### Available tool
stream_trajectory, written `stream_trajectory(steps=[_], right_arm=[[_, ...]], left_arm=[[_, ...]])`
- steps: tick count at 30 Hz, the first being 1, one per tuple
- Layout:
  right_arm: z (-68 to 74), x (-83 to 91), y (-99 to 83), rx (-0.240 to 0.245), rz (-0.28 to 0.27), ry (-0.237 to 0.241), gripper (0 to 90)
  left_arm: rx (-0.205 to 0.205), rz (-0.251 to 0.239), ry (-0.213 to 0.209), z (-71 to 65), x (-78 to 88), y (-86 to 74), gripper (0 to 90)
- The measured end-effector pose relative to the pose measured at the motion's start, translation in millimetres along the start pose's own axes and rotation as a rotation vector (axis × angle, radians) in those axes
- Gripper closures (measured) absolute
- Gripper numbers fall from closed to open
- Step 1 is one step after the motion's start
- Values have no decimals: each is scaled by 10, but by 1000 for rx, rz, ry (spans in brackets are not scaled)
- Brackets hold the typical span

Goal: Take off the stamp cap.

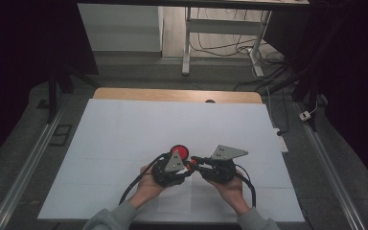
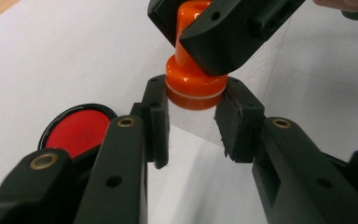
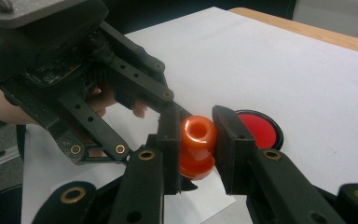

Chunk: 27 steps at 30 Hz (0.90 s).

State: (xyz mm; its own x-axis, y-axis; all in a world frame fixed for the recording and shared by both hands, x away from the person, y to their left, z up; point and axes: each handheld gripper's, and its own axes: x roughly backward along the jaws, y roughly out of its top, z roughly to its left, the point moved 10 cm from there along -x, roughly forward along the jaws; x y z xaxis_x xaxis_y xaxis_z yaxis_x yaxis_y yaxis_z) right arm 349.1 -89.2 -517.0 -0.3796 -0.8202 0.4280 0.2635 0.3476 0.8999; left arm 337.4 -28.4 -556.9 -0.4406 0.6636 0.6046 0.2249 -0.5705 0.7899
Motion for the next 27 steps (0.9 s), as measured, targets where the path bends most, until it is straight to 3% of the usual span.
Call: stream_trajectory(steps=[27], right_arm=[[0, -20, -22, 5, 17, -10, 723]], left_arm=[[-2, 8, 5, 2, -20, -33, 656]])
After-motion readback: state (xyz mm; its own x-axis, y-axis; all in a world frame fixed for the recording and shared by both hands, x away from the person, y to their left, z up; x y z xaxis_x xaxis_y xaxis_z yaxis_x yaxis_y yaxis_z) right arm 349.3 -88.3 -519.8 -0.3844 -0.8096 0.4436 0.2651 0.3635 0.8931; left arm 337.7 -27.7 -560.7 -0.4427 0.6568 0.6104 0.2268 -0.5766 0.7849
